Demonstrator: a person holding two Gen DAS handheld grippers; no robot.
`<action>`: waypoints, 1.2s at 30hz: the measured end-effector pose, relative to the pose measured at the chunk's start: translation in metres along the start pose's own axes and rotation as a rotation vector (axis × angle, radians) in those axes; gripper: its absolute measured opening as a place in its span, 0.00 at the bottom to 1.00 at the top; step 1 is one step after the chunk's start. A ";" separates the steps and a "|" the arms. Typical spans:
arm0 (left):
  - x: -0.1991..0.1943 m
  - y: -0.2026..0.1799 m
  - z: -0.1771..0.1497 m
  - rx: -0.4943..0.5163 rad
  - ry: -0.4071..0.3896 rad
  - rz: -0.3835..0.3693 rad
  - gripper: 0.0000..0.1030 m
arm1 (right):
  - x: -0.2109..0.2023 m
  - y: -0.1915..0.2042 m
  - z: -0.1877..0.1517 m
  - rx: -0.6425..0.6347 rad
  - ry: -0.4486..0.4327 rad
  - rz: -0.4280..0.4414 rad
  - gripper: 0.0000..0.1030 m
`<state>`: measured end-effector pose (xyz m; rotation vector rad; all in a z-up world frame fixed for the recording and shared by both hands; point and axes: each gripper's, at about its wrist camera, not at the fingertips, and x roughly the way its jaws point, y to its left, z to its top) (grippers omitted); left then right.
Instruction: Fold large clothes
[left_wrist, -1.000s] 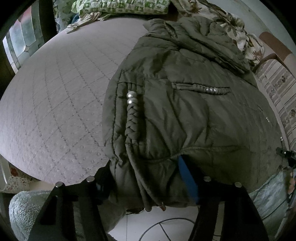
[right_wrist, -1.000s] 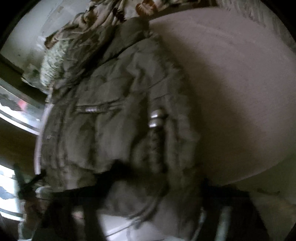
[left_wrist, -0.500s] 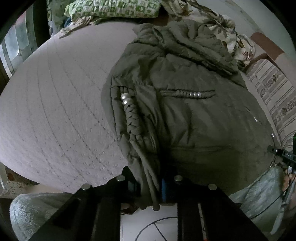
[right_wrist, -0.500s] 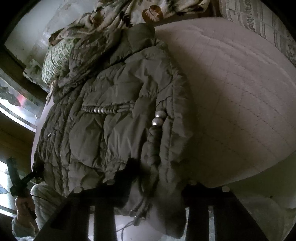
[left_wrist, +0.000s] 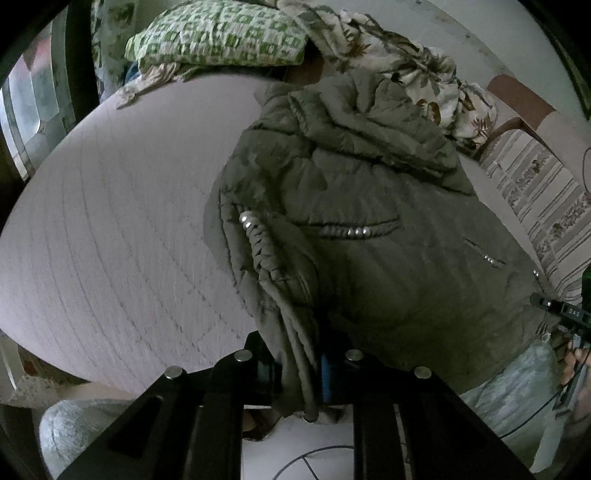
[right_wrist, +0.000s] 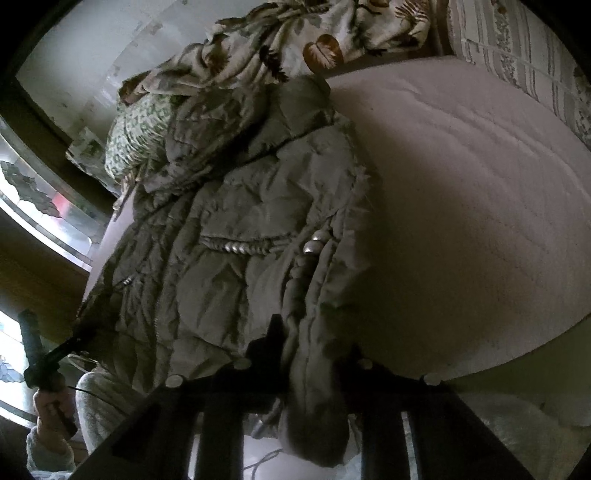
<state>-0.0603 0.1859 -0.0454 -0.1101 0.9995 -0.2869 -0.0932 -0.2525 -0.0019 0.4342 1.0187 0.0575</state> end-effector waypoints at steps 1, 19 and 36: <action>-0.002 -0.002 0.001 0.004 -0.004 0.003 0.17 | -0.002 0.001 0.001 -0.002 -0.003 0.001 0.21; -0.023 -0.020 0.040 0.033 -0.089 0.025 0.16 | -0.021 0.027 0.037 -0.081 -0.048 0.008 0.20; -0.030 -0.033 0.092 0.030 -0.163 0.034 0.16 | -0.035 0.039 0.084 -0.069 -0.108 0.032 0.20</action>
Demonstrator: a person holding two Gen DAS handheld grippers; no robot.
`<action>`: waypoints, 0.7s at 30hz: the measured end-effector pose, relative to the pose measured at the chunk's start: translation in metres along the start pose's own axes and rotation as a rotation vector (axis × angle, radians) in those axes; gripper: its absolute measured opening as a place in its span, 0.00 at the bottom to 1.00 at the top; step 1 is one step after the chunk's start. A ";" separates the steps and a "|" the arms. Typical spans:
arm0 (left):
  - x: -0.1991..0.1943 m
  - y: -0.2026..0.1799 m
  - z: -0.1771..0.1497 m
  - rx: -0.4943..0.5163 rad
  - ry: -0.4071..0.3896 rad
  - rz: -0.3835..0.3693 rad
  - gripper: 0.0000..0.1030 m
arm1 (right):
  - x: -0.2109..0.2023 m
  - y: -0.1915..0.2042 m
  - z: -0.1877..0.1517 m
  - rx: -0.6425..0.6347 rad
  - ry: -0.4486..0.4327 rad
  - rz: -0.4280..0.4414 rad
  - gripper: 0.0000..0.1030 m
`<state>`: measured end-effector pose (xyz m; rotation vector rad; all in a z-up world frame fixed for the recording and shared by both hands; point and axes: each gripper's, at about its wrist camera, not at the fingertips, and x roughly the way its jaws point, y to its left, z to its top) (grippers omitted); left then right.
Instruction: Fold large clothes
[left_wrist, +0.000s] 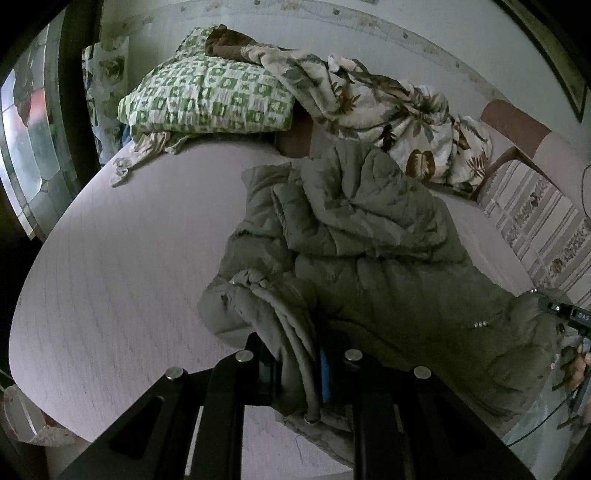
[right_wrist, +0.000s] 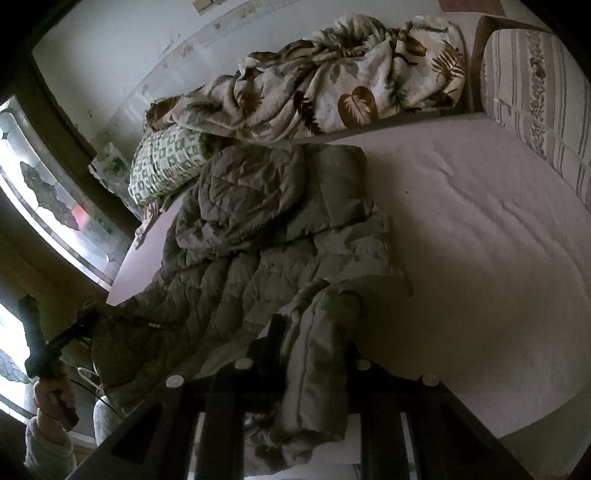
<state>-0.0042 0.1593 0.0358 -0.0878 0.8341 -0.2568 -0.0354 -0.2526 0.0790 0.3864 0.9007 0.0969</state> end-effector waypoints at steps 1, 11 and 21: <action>0.001 -0.001 0.002 -0.001 -0.002 0.001 0.16 | 0.001 0.000 0.003 0.003 -0.001 0.003 0.20; 0.015 0.001 0.032 -0.019 -0.023 0.019 0.16 | 0.012 -0.002 0.045 0.032 -0.018 0.011 0.20; 0.028 0.003 0.067 -0.045 -0.042 0.019 0.16 | 0.023 -0.004 0.078 0.046 -0.031 0.014 0.20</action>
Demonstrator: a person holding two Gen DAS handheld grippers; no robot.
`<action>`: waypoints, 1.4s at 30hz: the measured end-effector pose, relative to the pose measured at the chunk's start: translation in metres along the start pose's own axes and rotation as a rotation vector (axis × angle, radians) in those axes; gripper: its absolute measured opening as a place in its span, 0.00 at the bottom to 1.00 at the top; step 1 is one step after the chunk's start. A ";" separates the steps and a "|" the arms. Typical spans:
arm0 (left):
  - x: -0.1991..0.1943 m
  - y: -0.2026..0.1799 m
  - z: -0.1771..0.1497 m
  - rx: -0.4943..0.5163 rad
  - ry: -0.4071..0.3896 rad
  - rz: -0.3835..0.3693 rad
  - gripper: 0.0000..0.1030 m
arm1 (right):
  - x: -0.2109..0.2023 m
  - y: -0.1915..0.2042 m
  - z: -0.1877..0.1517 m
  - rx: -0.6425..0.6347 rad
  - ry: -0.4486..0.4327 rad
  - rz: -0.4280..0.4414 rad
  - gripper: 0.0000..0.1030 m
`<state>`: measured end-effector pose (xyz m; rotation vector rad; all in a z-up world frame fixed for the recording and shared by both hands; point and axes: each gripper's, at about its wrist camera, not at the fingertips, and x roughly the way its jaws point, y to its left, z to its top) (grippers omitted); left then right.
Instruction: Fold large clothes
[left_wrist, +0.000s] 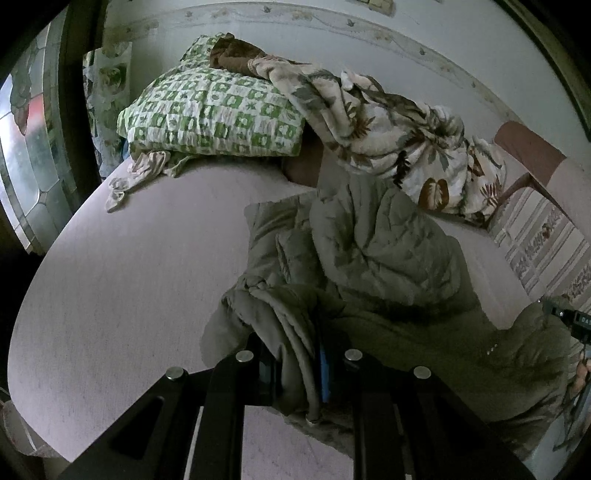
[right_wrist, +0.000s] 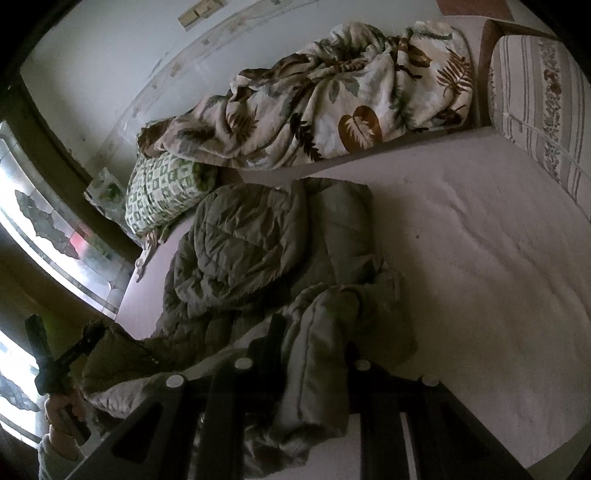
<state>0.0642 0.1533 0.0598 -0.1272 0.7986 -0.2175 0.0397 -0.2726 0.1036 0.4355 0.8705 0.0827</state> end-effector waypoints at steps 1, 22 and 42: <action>0.001 -0.001 0.002 0.000 -0.002 0.001 0.16 | 0.001 0.000 0.002 0.001 0.000 0.000 0.20; 0.051 0.000 0.074 -0.001 -0.040 0.051 0.16 | 0.050 0.006 0.087 -0.008 -0.032 -0.051 0.19; 0.113 -0.006 0.141 0.025 -0.077 0.131 0.16 | 0.111 0.013 0.162 -0.100 -0.045 -0.180 0.19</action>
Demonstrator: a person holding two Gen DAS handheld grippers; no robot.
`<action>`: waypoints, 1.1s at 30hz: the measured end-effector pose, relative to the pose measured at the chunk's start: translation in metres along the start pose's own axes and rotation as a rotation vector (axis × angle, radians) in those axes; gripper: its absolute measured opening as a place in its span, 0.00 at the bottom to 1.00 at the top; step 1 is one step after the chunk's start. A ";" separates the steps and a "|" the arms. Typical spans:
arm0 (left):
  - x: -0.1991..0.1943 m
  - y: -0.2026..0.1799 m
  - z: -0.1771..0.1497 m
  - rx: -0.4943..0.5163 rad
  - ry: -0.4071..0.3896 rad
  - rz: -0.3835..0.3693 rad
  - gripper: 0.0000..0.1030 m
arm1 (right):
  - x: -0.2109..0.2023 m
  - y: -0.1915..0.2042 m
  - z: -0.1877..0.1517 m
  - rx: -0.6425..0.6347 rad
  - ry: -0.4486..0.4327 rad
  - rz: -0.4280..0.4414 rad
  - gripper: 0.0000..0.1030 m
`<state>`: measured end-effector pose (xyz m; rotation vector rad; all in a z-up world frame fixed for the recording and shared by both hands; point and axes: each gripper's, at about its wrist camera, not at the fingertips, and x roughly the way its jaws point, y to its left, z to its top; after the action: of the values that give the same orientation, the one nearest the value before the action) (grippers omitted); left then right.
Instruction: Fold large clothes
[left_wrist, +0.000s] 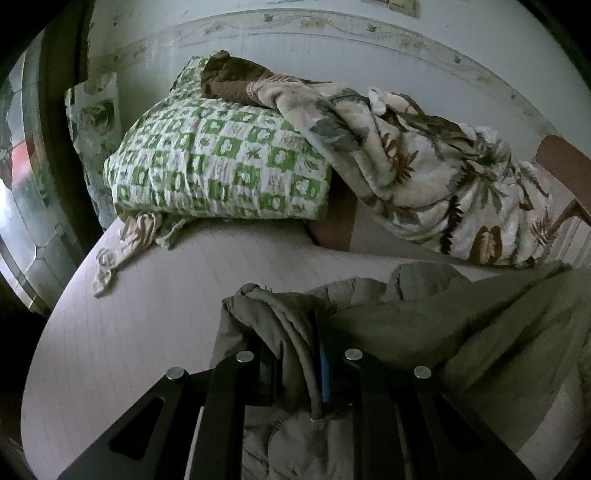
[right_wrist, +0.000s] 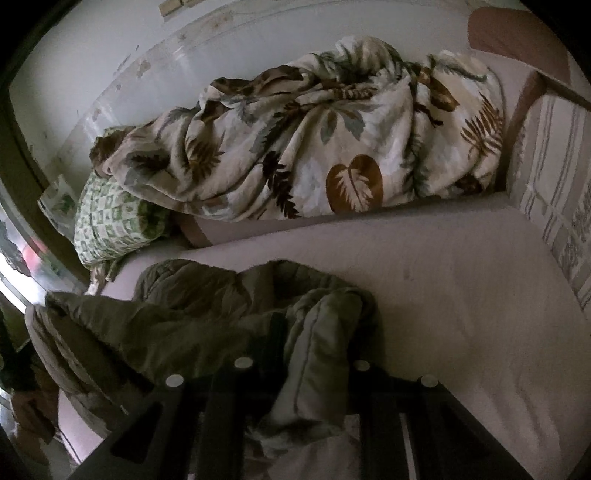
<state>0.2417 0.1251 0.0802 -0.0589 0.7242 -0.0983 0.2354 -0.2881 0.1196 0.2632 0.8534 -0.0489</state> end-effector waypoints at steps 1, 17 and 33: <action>0.004 -0.001 0.004 0.004 -0.003 0.006 0.16 | 0.004 0.001 0.005 -0.005 -0.004 -0.006 0.19; 0.109 -0.010 0.030 -0.003 0.089 0.129 0.17 | 0.095 0.002 0.060 -0.022 0.044 -0.075 0.18; 0.199 -0.020 0.016 0.051 0.198 0.180 0.18 | 0.201 -0.024 0.049 0.076 0.242 -0.147 0.18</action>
<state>0.3990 0.0834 -0.0374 0.0662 0.9212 0.0507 0.4007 -0.3108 -0.0057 0.2815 1.1123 -0.1898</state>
